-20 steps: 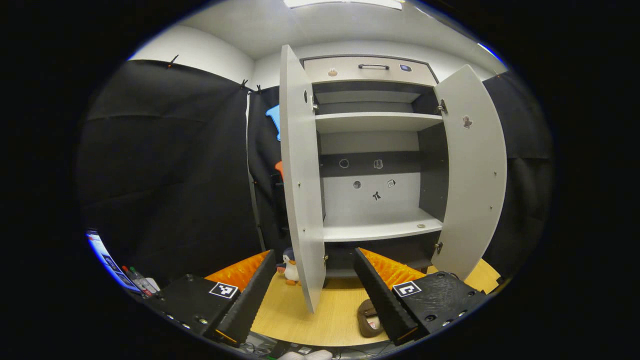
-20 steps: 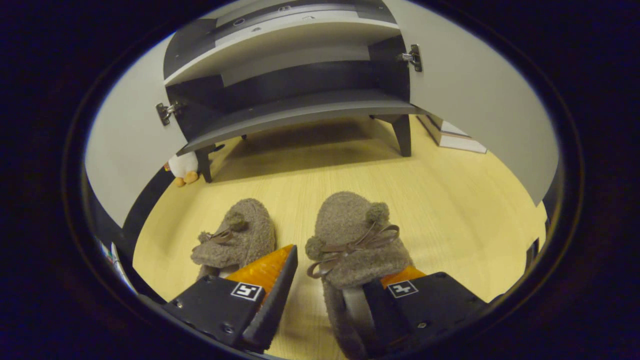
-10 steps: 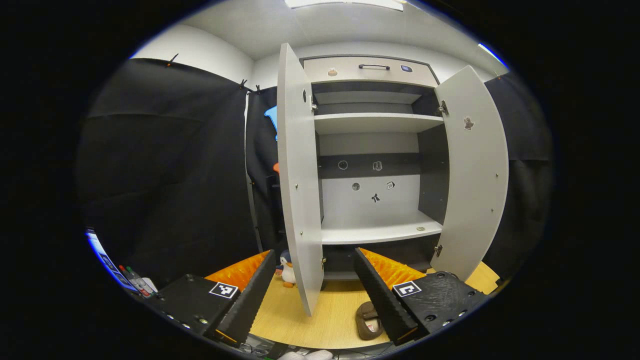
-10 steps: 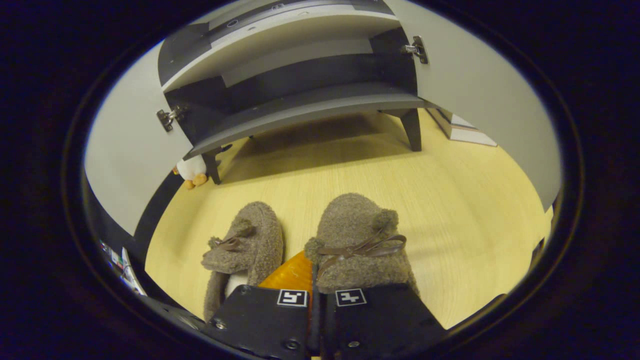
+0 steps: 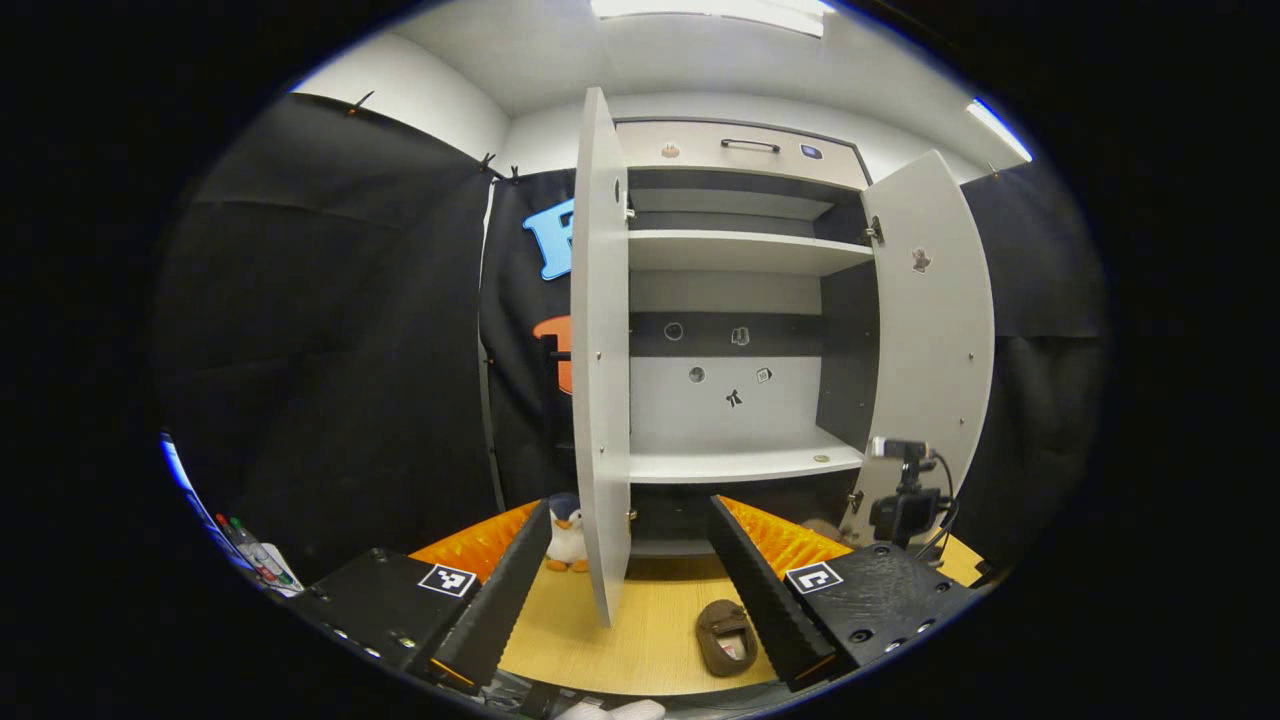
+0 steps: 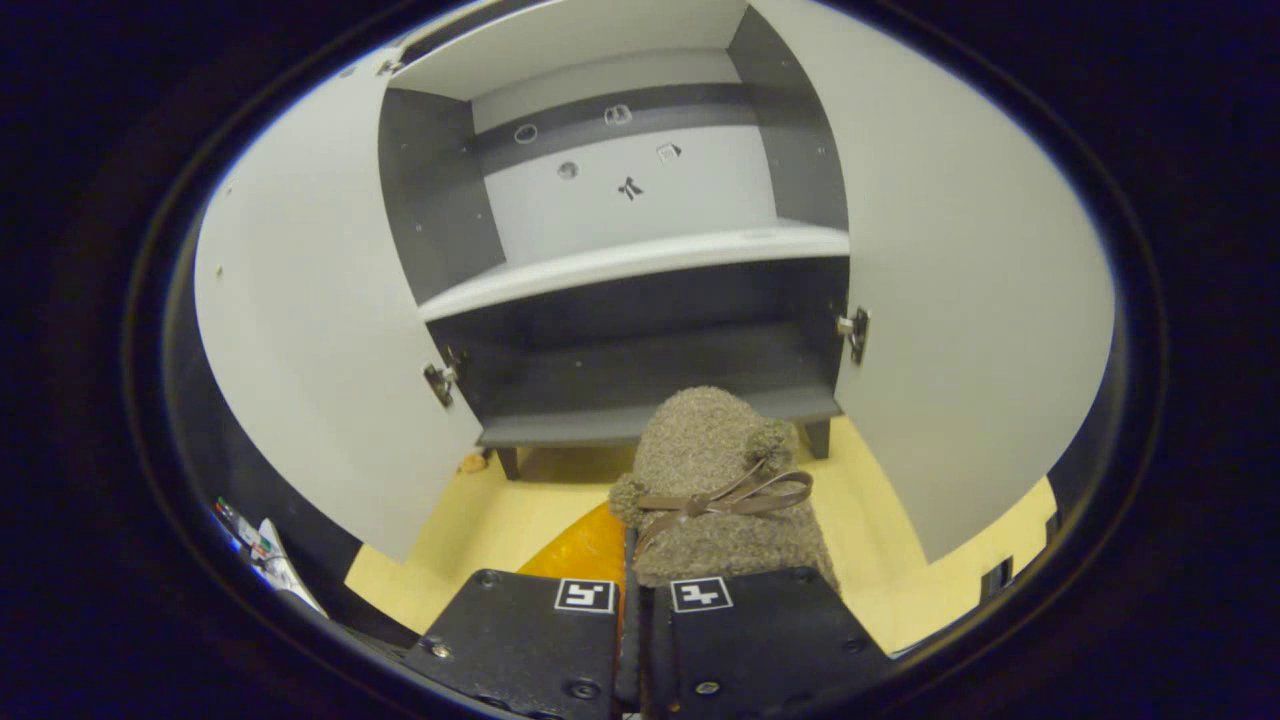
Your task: Grab one shoe with the right hand and put it into the shoe cabinet, grab the other shoe with the left hand and put it into the shoe cabinet; then close the right door with the right hand and the left door with the left hand.
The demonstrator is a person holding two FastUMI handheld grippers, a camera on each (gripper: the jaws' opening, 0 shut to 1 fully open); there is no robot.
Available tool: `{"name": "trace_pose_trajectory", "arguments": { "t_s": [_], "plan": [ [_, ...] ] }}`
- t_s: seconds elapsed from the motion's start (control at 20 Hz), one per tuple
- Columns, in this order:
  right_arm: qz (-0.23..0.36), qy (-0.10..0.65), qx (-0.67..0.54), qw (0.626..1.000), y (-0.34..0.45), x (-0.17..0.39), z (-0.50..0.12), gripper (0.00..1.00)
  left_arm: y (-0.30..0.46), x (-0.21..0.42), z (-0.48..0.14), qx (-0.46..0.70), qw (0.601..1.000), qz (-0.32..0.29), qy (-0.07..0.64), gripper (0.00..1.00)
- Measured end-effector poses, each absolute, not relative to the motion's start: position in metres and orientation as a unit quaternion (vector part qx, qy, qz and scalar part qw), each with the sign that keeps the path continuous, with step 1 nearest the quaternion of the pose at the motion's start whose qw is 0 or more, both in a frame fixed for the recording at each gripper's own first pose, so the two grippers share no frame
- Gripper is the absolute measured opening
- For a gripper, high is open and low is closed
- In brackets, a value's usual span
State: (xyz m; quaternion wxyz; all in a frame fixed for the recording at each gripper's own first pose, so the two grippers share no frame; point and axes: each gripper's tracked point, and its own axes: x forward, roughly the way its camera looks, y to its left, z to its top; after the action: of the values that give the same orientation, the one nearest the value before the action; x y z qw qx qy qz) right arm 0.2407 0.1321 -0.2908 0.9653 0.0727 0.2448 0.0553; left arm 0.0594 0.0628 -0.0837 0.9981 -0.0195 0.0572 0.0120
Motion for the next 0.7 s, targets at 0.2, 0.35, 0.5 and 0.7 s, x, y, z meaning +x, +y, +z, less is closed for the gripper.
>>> {"name": "trace_pose_trajectory", "arguments": {
  "t_s": [0.2, 0.35, 0.5, 0.7],
  "plan": [
    [0.058, 0.190, 0.059, 0.978, 0.138, 0.274, -0.211, 0.07, 0.069, 0.049, -0.084, -0.015, 0.998, 0.016, 0.051, 0.96],
    [0.055, 0.155, 0.042, 0.985, 0.142, 0.316, -0.165, 0.07, 0.071, 0.046, -0.086, -0.018, 0.998, 0.026, 0.054, 0.96],
    [0.052, 0.144, 0.030, 0.988, 0.145, 0.367, -0.134, 0.08, 0.076, 0.045, -0.082, -0.024, 0.997, 0.047, 0.053, 0.96],
    [0.028, 0.156, 0.002, 0.987, 0.133, 0.447, -0.127, 0.07, 0.081, 0.048, -0.083, -0.028, 0.995, 0.074, 0.055, 0.96]
  ]
}}
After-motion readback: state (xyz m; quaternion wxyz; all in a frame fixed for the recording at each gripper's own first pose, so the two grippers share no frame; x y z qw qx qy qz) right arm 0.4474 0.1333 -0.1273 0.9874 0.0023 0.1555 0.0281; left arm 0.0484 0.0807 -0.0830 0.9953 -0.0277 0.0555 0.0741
